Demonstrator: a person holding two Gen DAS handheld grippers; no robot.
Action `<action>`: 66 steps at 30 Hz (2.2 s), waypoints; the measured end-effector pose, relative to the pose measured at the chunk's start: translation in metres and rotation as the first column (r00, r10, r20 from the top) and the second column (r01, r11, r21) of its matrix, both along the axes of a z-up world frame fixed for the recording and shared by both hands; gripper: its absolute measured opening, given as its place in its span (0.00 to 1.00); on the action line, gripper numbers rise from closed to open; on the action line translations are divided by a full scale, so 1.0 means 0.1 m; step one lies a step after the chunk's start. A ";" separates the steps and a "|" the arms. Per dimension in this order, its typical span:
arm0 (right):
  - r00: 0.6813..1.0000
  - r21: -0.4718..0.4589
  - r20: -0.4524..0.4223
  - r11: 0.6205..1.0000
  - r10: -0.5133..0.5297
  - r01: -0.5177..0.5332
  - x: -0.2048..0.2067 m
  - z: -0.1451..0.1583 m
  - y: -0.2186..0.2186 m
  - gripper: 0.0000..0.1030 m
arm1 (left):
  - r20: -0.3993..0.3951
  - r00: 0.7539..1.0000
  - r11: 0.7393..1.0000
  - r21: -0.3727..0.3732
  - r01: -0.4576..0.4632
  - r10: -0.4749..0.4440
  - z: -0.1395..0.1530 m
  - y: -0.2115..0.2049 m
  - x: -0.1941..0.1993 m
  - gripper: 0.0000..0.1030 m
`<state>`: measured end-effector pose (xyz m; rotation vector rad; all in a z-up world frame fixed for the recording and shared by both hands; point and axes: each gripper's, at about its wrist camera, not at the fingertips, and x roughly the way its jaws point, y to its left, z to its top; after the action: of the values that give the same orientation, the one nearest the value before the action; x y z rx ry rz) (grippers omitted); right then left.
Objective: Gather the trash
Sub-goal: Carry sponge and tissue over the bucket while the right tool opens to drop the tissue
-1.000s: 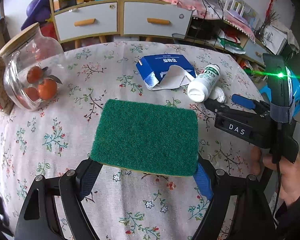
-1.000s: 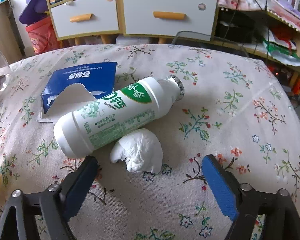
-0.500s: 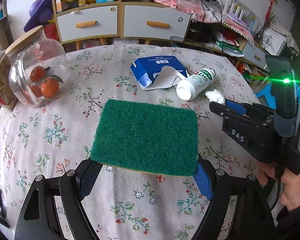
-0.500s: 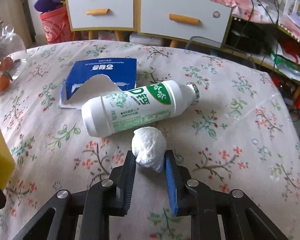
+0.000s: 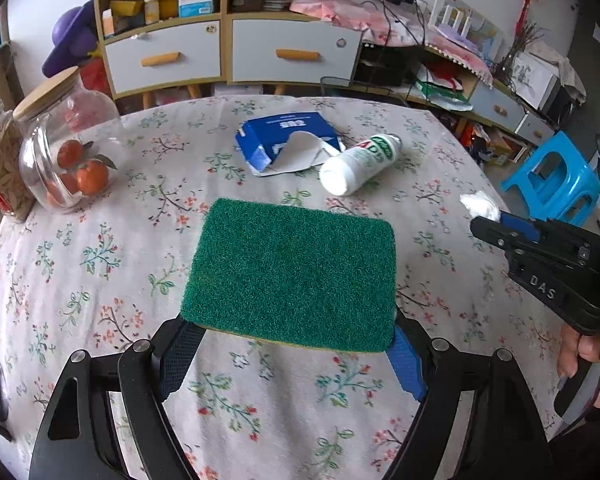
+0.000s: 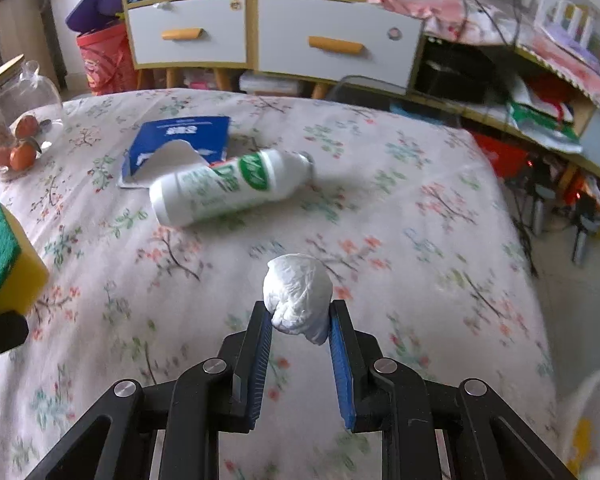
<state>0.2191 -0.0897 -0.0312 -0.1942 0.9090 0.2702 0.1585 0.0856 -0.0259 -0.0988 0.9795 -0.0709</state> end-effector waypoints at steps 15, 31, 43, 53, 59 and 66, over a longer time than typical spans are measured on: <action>0.998 -0.002 0.025 0.998 -0.066 0.066 -0.46 0.20 -0.69 0.25 | 0.034 0.999 0.999 -0.015 0.041 -0.041 0.10 -0.28 -0.25 0.82; 0.994 -0.088 0.017 0.990 -0.108 0.109 -0.93 0.12 -1.40 0.25 | 0.043 0.991 0.991 0.008 0.130 -0.130 0.08 -0.78 -0.37 0.82; 0.980 -0.107 0.001 0.974 -0.201 0.200 -1.19 0.03 -2.04 0.25 | 0.044 0.977 0.978 0.026 0.206 -0.207 0.03 -1.31 -0.39 0.82; 0.949 -0.086 -0.005 0.946 -0.315 0.314 -1.26 0.03 -2.59 0.25 | 0.040 0.953 0.953 0.030 0.301 -0.302 -0.02 -1.93 -0.35 0.82; 0.919 -0.067 -0.004 0.917 -0.395 0.394 -1.26 0.06 -2.92 0.25 | 0.028 0.932 0.932 0.014 0.361 -0.361 -0.08 -2.37 -0.31 0.82; 0.894 0.018 -0.006 0.893 -0.449 0.449 -1.26 0.12 -3.22 0.58 | 0.030 0.909 0.910 0.000 0.415 -0.415 -0.08 -2.81 -0.23 0.82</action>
<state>0.0932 -0.4115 -0.0190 0.0386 0.9263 -0.1526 0.1354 -0.1950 -0.0335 0.1069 0.9581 -0.4669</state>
